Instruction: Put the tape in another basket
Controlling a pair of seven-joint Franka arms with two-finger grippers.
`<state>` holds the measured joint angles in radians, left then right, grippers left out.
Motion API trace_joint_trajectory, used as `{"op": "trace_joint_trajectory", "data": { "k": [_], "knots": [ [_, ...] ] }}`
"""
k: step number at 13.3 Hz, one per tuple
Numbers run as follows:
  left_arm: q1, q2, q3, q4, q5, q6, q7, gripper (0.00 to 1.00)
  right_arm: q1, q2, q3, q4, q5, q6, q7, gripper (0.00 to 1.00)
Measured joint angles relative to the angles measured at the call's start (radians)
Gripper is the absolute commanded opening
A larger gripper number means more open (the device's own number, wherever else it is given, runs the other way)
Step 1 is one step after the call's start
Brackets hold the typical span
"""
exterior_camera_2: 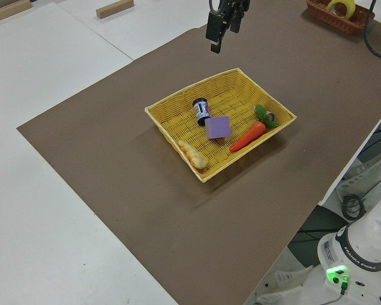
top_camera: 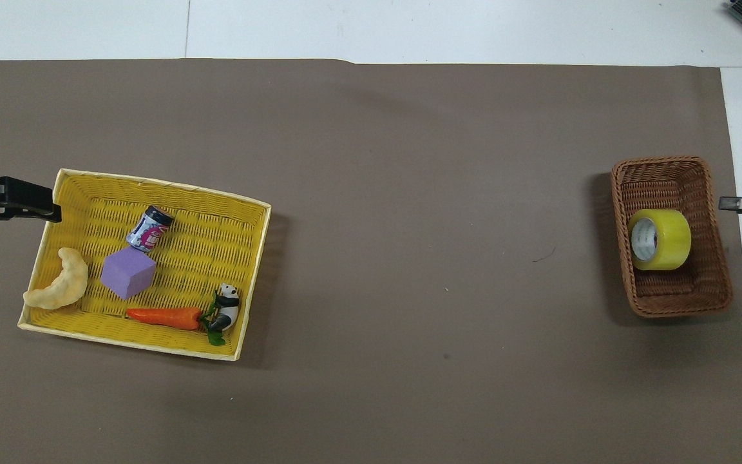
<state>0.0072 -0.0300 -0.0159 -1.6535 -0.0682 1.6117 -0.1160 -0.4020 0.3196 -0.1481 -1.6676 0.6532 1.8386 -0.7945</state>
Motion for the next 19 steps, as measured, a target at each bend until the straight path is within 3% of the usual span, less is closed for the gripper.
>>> {"op": "trace_joint_trajectory", "data": {
  "k": [3,10,15,19],
  "knots": [
    [0.000,0.000,0.000,0.000,0.000,0.000,0.000,1.00,0.120,-0.069,0.003,0.062,-0.170,0.041,0.158,1.00],
    [0.000,0.000,0.000,0.000,0.000,0.000,0.000,1.00,0.373,-0.228,0.011,0.064,-0.474,0.020,0.658,1.00],
    [0.000,0.000,0.000,0.000,0.000,0.000,0.000,1.00,0.494,-0.280,0.016,0.059,-0.572,-0.111,0.950,1.00],
    [0.000,0.000,0.000,0.000,0.000,0.000,0.000,1.00,0.483,-0.320,-0.011,0.077,-0.572,-0.250,0.960,1.00]
  ]
}}
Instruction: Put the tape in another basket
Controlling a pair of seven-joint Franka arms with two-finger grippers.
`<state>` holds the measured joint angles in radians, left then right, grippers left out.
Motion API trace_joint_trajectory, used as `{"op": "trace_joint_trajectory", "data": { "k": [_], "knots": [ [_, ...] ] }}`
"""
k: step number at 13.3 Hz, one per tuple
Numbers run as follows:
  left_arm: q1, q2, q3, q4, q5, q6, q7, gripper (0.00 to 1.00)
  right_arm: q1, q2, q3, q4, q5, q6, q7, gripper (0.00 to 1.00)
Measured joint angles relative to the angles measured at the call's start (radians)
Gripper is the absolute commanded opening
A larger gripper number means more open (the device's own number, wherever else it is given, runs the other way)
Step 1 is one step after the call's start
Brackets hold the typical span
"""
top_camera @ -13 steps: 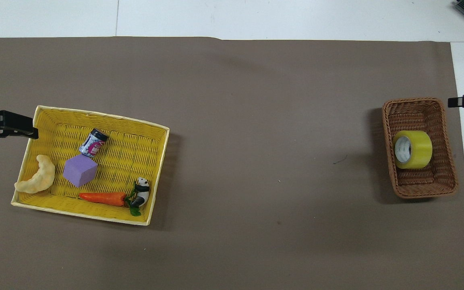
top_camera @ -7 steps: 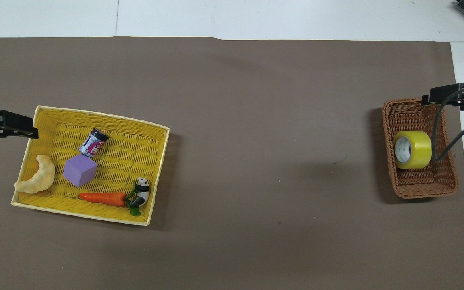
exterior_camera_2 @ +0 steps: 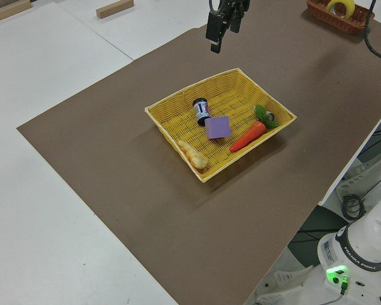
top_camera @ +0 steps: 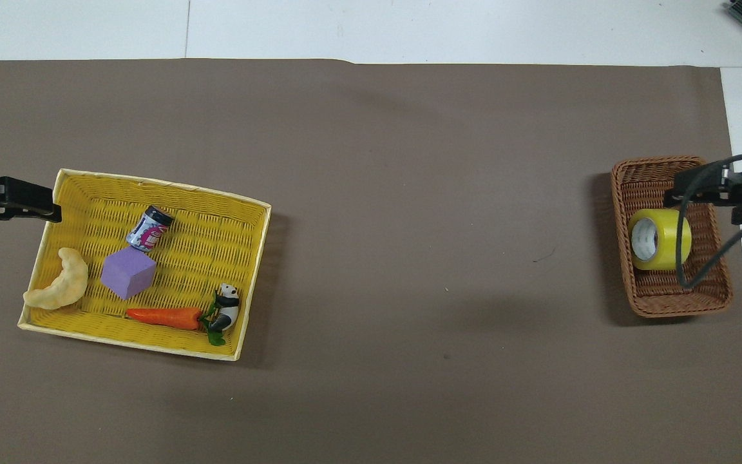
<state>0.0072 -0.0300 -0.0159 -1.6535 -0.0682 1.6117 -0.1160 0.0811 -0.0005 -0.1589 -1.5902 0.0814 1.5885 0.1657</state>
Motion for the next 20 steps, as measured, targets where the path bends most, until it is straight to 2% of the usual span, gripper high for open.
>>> {"op": "trace_joint_trajectory", "data": {
  "k": [4,8,13,20],
  "knots": [
    [0.000,0.000,0.000,0.000,0.000,0.000,0.000,1.00,-0.050,-0.079,-0.011,-0.032,-0.004,-0.104,-0.041,1.00],
    [0.000,0.000,0.000,0.000,0.000,0.000,0.000,1.00,-0.063,-0.099,-0.011,-0.051,-0.016,-0.102,-0.044,1.00],
    [0.000,0.000,0.000,0.000,0.000,0.000,0.000,1.00,-0.041,-0.142,0.028,-0.043,-0.046,-0.102,0.020,1.00],
    [0.000,0.000,0.000,0.000,0.000,0.000,0.000,1.00,0.005,-0.147,0.065,-0.040,-0.125,-0.074,0.009,1.00]
  ]
}}
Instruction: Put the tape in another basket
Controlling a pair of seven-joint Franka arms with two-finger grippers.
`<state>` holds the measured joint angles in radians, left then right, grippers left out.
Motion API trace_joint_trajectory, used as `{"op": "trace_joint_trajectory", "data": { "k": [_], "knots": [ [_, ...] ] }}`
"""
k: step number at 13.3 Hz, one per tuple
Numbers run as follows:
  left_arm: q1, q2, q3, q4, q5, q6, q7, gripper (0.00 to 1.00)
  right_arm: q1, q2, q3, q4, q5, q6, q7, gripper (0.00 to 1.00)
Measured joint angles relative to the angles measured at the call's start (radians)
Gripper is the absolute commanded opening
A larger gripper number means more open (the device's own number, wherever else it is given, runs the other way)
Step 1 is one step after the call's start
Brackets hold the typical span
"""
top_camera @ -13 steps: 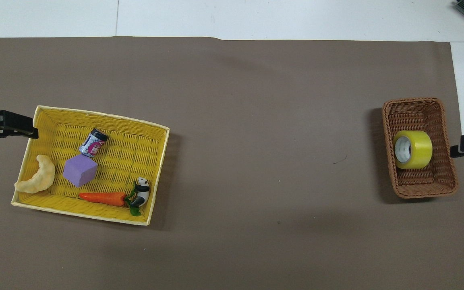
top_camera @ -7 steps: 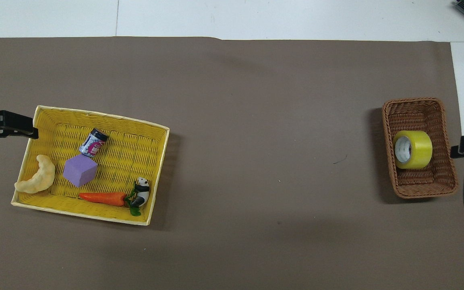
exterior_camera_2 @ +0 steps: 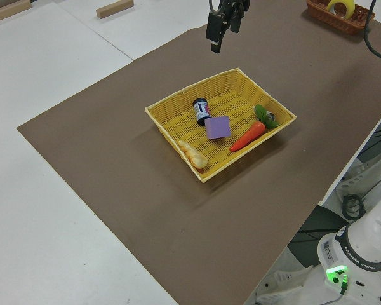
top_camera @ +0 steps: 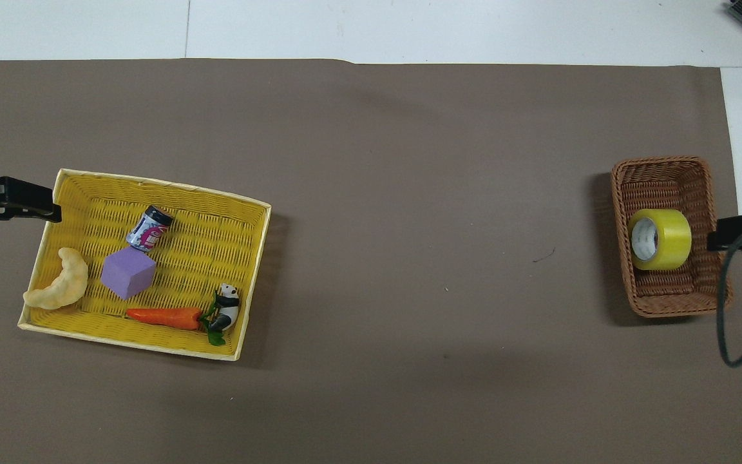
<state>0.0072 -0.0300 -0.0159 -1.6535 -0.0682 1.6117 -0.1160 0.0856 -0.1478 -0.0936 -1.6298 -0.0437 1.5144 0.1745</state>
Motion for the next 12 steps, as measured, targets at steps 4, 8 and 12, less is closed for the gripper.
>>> {"op": "trace_joint_trajectory", "data": {
  "k": [4,8,12],
  "knots": [
    [0.000,0.000,0.000,0.000,0.000,0.000,0.000,1.00,-0.001,0.000,-0.002,0.002,0.003,0.000,0.000,1.00],
    [0.000,0.000,0.000,0.000,0.000,0.000,0.000,1.00,-0.002,0.000,-0.010,0.002,0.004,0.000,0.000,1.00],
    [0.000,0.000,0.000,0.000,0.000,0.000,0.000,1.00,-0.002,0.000,-0.010,0.002,0.004,0.000,0.000,1.00]
  ]
}}
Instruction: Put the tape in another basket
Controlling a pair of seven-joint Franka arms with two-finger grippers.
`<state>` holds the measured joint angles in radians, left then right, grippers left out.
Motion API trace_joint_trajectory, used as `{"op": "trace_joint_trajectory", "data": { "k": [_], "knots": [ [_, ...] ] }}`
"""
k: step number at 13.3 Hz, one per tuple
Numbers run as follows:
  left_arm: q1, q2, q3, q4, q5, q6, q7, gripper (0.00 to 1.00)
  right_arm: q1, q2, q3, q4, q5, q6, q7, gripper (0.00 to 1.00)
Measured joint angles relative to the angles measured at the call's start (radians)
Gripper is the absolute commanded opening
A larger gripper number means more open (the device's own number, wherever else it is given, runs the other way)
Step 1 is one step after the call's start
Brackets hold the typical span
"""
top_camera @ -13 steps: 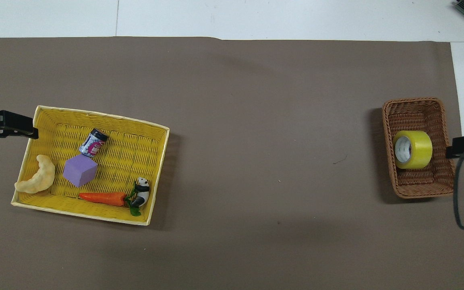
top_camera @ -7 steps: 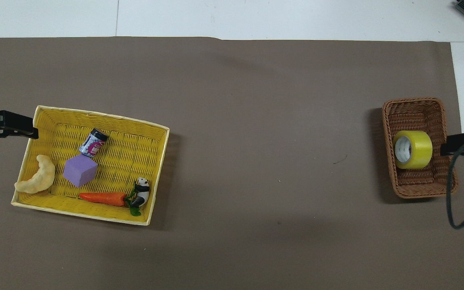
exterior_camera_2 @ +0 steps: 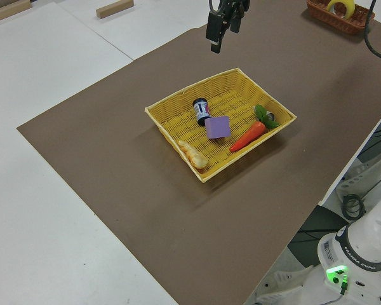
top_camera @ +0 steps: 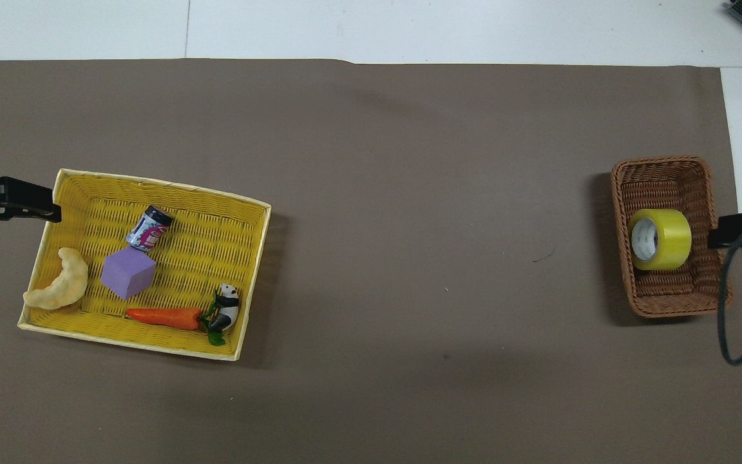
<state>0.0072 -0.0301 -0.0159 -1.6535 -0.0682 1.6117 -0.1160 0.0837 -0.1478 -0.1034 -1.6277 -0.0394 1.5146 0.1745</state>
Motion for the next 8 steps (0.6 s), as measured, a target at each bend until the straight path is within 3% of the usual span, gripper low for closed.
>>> {"op": "trace_joint_trajectory", "data": {
  "k": [8],
  "knots": [
    [0.000,0.000,0.000,0.000,0.000,0.000,0.000,1.00,0.000,0.000,-0.001,0.000,0.021,0.000,0.000,1.00]
  ]
}}
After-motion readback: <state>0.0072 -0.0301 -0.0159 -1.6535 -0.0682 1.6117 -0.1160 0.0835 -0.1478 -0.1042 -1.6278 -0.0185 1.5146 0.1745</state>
